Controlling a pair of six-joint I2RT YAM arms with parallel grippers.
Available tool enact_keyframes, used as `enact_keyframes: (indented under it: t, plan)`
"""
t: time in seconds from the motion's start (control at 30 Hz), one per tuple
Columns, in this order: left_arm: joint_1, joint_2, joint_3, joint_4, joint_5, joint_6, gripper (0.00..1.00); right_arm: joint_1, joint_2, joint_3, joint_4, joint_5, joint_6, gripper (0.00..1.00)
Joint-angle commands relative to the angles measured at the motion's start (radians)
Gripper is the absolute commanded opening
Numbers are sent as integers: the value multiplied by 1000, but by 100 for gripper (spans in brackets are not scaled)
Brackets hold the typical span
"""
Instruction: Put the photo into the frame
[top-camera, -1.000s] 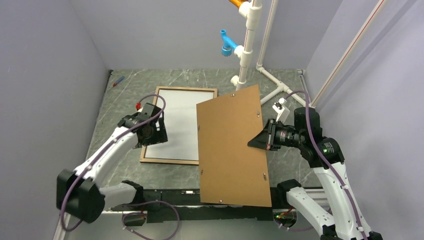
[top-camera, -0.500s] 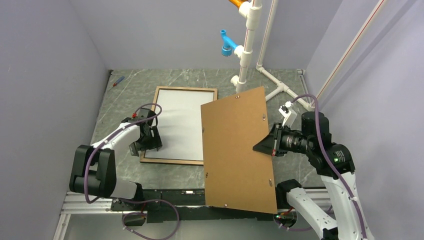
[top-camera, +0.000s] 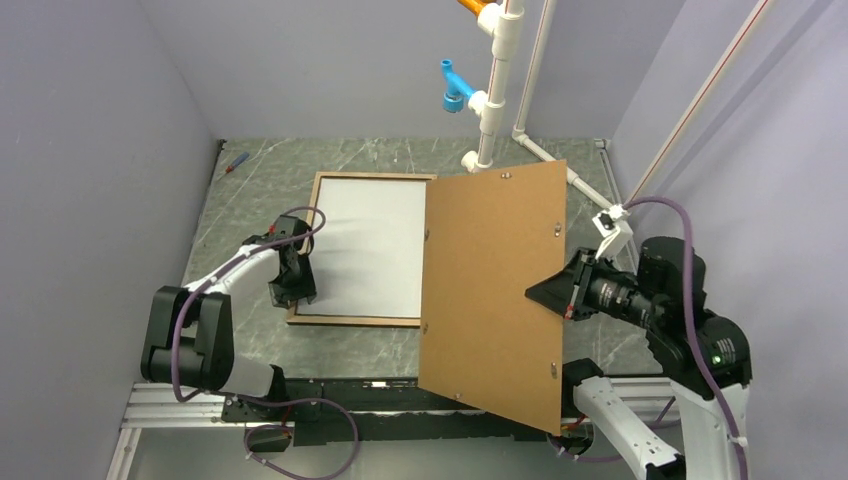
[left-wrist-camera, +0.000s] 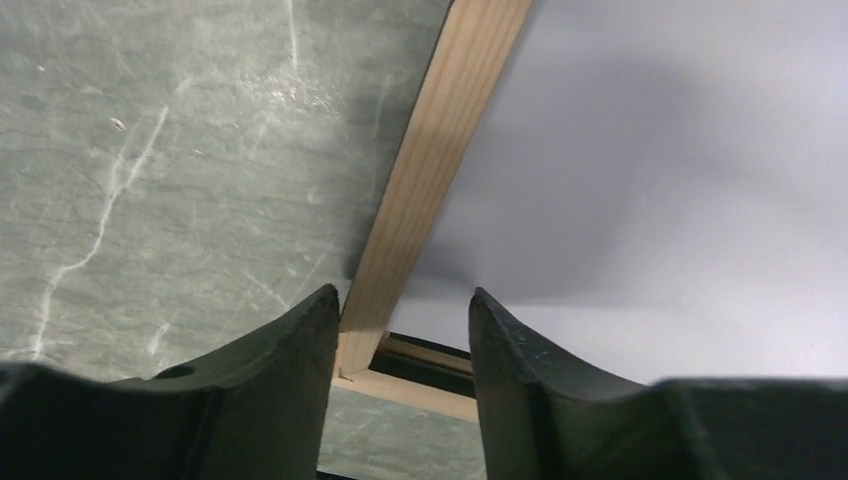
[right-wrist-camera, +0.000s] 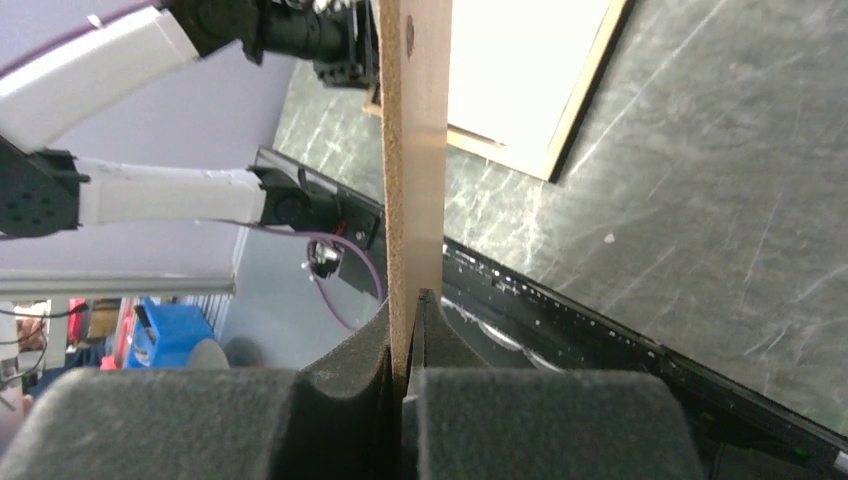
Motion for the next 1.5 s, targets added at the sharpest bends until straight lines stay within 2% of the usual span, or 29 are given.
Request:
enact_keyframes:
  t: [0.0, 0.07, 0.2, 0.27, 0.3, 0.5, 0.73, 1.07, 1.27, 1.37, 1.47]
  plan:
    - [-36, -38, -56, 86, 124, -25, 47, 3, -20, 109, 83, 30, 60, 0]
    - [-55, -49, -78, 90, 134, -35, 33, 4, -27, 138, 106, 24, 77, 0]
    - [-102, -61, -109, 93, 138, -60, 14, 6, -36, 190, 142, 48, 96, 0]
    - [-140, -69, -114, 88, 131, -77, 2, 8, -36, 213, 147, 73, 100, 0]
    - [-164, -71, -111, 82, 123, -84, 0, 10, -35, 221, 153, 83, 102, 0]
    - [-315, -80, -95, 43, 75, -131, 0, 51, -25, 233, 190, 138, 153, 0]
    - [-409, -137, -131, 42, 63, -165, 0, 91, -21, 224, 218, 183, 186, 0]
    - [-453, -222, -144, -46, 3, -198, 0, 127, -23, 173, 244, 179, 176, 0]
    - [-453, -293, -149, -79, -4, -207, 0, 127, -13, 80, 305, 28, 161, 0]
    - [-454, -293, -136, -107, -19, -224, 14, 127, 1, 58, 324, -29, 160, 0]
    - [-454, -283, -133, -114, -23, -231, 38, 128, 9, 44, 321, -58, 142, 0]
